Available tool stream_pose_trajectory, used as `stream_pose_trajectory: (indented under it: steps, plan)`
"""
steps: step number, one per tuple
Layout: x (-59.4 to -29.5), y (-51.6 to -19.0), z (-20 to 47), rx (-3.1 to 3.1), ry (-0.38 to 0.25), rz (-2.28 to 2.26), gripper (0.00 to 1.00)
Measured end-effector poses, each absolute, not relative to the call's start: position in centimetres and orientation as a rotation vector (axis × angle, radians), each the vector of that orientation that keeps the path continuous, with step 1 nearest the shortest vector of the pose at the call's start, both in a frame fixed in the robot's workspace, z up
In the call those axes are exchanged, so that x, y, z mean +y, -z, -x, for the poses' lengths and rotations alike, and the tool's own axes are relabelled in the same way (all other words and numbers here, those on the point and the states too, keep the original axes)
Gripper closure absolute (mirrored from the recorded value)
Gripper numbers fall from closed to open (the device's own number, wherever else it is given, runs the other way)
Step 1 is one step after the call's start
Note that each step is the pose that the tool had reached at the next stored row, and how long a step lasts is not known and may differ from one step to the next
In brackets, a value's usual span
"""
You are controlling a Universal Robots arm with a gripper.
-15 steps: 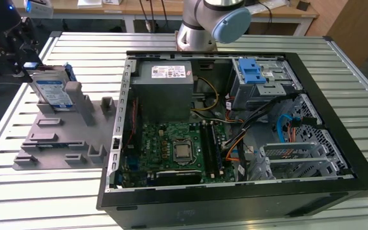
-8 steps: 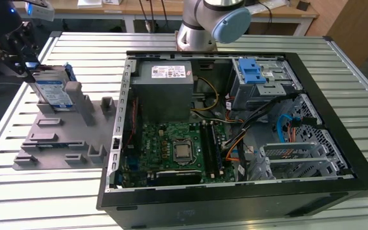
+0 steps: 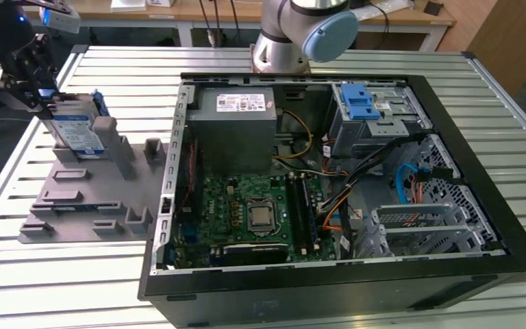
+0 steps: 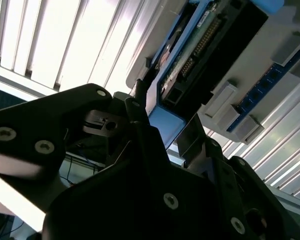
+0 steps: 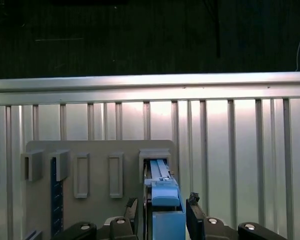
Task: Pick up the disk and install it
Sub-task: 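Pick up the disk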
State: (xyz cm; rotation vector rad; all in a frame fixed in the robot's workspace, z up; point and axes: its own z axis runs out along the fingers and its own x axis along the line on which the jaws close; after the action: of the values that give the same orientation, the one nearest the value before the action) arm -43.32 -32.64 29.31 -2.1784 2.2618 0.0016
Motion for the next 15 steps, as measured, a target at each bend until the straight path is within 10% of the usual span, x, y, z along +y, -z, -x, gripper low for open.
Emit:
stream_pose_trajectory:
  steps: [15]
  plan:
    - [-32.59,-28.74,43.49,2.261,0.001,2.178,0.63]
